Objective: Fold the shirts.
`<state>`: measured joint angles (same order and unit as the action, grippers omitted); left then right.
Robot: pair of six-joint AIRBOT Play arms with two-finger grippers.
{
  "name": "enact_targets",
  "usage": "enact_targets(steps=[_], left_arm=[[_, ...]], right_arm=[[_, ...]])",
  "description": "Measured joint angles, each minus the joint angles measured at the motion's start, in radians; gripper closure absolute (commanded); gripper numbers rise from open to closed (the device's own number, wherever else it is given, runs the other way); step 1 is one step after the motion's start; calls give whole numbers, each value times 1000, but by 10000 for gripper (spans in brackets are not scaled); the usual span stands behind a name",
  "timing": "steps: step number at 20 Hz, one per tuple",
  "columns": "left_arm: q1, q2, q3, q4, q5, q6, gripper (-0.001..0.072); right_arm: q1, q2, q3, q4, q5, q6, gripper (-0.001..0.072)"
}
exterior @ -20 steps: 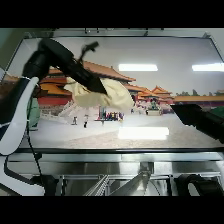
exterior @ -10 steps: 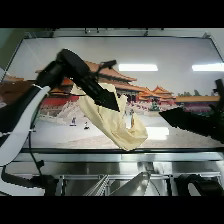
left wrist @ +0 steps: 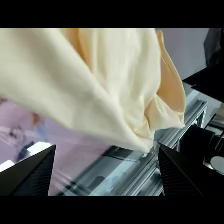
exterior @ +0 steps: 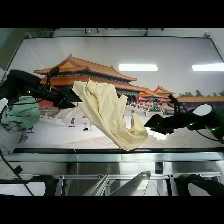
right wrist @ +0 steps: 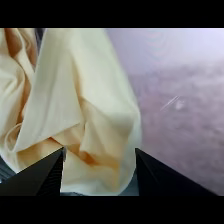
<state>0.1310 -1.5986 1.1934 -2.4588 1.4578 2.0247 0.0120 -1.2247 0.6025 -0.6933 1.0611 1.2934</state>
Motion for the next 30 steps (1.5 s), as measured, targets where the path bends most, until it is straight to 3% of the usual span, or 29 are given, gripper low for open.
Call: enact_targets(steps=[2,5,6,7,9,12,20,21,22,23,24,30], left_arm=[[22,-73,-5,-12,-30,16,36],[14,-183,51,-22,-54,18,40],[2,-219,82,-22,-57,6,168],[-11,-250,113,-21,-60,-2,225],[-45,-305,181,-4,-64,-36,241],[-101,-362,279,69,-66,-93,712],[-170,-343,459,175,11,-138,690],[-166,-321,469,175,18,-137,621],[-161,-295,476,181,23,-133,341],[-153,-271,481,198,29,-132,107],[-142,-252,484,229,31,-133,-4],[-53,-279,491,327,-39,-185,-3]], right_arm=[[23,-88,0,85,-5,-65,232],[73,-172,1,191,-26,-138,493],[88,-187,1,219,-29,-161,599],[99,-198,1,246,-31,-185,672],[114,-212,1,314,-27,-246,696],[122,-220,2,410,-3,-329,696],[127,-215,5,533,34,-443,696],[127,-215,5,536,35,-450,696],[127,-215,5,539,37,-450,696],[127,-215,5,541,37,-452,696],[127,-215,5,542,37,-454,696],[127,-215,5,549,38,-473,696]])
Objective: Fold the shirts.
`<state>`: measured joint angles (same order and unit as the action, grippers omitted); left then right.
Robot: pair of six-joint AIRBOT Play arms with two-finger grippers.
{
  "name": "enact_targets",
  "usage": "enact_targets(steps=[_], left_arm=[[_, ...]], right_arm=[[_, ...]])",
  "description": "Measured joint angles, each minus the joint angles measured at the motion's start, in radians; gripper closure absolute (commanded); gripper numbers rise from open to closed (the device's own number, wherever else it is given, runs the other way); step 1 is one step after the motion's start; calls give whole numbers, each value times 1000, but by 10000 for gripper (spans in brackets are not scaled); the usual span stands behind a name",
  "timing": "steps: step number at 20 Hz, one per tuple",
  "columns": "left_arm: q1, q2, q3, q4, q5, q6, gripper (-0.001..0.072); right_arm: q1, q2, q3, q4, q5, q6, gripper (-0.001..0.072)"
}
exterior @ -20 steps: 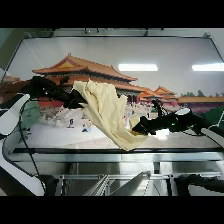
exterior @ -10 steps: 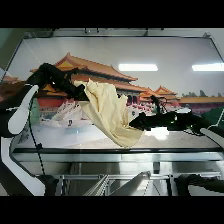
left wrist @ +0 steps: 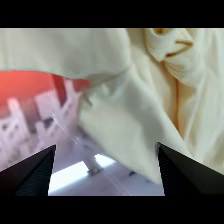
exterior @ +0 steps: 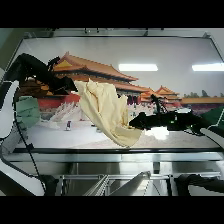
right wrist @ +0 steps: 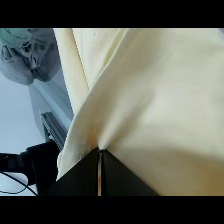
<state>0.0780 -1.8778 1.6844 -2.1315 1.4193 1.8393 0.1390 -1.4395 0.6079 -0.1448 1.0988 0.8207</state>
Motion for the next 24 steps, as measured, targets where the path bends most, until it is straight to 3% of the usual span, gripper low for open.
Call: enact_targets(steps=[7,10,11,12,15,18,24], left_arm=[[10,-154,4,-156,-62,-16,0],[-23,-195,4,-219,-68,-16,32],[-36,-205,4,-237,-69,-16,312],[-51,-214,3,-233,-70,-15,687],[-77,-215,2,-238,-56,-13,697],[-72,-143,3,-280,-2,4,697],[-42,314,5,-411,130,96,692]], right_arm=[[0,0,0,10,3,-9,696],[0,0,0,15,3,-11,696],[0,0,0,15,3,-12,696],[0,0,0,16,3,-13,696],[-1,6,1,25,16,-27,696],[-30,51,22,70,119,-66,696],[-230,381,238,282,419,-127,696]])
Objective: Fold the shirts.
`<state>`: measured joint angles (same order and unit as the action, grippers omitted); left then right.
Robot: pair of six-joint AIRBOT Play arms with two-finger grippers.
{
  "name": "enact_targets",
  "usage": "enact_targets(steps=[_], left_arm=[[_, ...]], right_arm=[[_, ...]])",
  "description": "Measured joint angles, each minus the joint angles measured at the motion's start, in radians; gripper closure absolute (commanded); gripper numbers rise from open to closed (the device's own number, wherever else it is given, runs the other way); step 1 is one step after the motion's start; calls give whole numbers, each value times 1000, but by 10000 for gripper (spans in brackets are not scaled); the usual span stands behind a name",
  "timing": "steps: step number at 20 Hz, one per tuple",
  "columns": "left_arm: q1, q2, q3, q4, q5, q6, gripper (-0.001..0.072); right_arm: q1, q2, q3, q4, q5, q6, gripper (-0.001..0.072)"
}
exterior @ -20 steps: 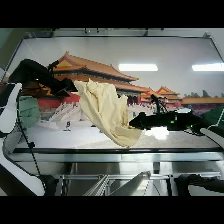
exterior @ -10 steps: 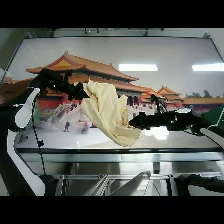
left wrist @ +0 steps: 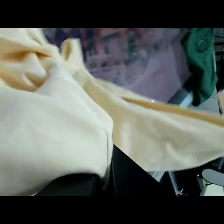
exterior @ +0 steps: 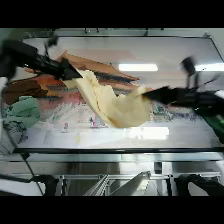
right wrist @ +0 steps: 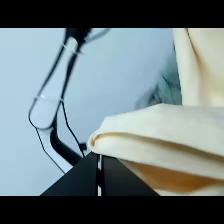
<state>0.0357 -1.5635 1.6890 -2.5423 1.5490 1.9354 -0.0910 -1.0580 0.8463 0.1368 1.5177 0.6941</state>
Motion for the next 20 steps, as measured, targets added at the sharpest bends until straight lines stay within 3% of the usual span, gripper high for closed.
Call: enact_targets(steps=[3,6,8,10,12,14,17,20], left_arm=[[6,331,0,-13,-34,34,690],[8,621,-6,68,-153,45,688],[7,780,-35,152,-250,43,687],[8,893,-92,262,-337,2,687],[8,941,-169,352,-365,-49,687],[8,938,-248,370,-357,-80,686],[8,868,-369,370,-350,-96,686],[8,735,-483,368,-406,-69,685]], right_arm=[[-141,227,145,64,-23,0,696],[-274,435,219,38,-180,31,696],[-343,530,239,-84,-299,118,696],[-393,567,249,-313,-396,285,696],[-420,545,253,-533,-394,454,696],[-427,492,255,-650,-309,545,695],[-399,409,242,-727,-204,601,695],[-332,284,176,-766,-195,619,695]])
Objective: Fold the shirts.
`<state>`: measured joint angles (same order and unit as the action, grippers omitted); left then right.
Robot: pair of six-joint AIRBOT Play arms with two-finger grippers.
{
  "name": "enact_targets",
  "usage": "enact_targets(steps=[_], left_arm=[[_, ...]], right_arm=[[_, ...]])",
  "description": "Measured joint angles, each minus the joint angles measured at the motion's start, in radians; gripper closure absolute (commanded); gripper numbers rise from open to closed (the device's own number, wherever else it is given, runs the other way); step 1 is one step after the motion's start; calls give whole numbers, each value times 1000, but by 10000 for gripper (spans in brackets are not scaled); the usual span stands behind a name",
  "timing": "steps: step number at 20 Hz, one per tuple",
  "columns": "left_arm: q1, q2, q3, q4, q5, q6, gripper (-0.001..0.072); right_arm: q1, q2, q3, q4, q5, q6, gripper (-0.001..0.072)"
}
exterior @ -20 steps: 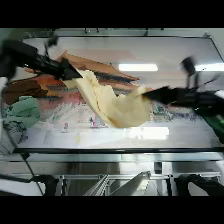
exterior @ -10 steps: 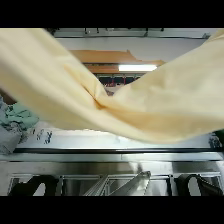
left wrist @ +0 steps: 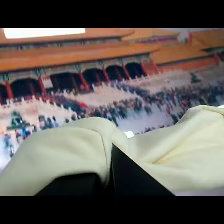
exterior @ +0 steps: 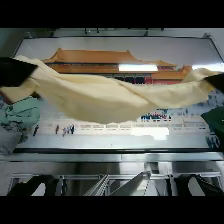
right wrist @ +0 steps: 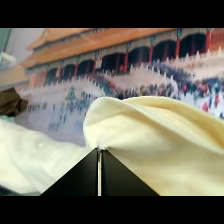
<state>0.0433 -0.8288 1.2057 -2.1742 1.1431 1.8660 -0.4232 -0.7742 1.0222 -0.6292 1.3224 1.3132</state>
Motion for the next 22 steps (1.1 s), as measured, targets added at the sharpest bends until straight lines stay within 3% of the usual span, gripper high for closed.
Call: enact_targets(steps=[3,4,5,6,7,10,13,17,22], left_arm=[[0,-193,-89,-27,-99,47,683],[0,-271,-102,-45,-137,65,649],[0,-354,-103,-59,-162,82,358],[1,-429,-93,-68,-174,90,38],[4,-502,-72,-78,-174,98,-5],[33,-683,29,-93,-86,102,-4],[100,-780,139,-99,73,79,-4],[217,-817,195,-100,219,47,-3],[327,-828,142,-97,288,31,-3]], right_arm=[[81,-188,-90,-19,-107,-36,695],[104,-267,-111,-17,-166,-55,694],[122,-354,-127,-16,-230,-77,570],[132,-430,-135,-16,-284,-101,267],[137,-507,-135,-9,-331,-128,107],[112,-659,-106,-14,-359,-181,111],[49,-697,-79,-54,-312,-208,111],[8,-694,-69,-143,-238,-235,111],[76,-724,-69,-140,-239,-325,111]])
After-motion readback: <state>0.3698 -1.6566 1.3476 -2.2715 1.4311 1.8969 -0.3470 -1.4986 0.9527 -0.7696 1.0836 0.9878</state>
